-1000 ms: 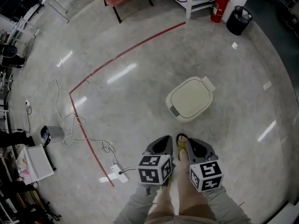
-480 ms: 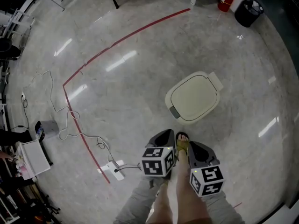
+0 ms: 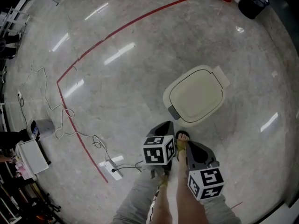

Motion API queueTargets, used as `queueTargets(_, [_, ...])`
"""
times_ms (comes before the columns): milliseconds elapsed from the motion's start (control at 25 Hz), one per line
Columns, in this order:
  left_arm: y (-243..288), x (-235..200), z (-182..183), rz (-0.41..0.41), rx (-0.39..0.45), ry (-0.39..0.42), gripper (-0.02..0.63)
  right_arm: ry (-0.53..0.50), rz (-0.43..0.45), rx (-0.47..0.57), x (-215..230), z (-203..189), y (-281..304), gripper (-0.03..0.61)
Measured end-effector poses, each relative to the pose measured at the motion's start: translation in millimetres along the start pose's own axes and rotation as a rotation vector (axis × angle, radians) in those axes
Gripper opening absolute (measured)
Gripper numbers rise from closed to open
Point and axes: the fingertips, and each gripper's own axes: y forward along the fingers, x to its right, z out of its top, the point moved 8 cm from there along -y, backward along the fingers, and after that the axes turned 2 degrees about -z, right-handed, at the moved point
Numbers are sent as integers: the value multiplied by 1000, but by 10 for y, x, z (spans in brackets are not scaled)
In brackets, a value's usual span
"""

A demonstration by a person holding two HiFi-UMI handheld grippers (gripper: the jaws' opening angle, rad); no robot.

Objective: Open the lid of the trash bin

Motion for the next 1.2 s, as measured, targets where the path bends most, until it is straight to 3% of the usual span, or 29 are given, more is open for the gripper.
queueTargets(480, [590, -198, 2, 36, -45, 33, 6, 43, 11, -42, 118, -273, 243, -3])
queueTargets(1200, [636, -270, -11, 30, -41, 20, 6, 40, 23, -47, 47, -299, 248, -3])
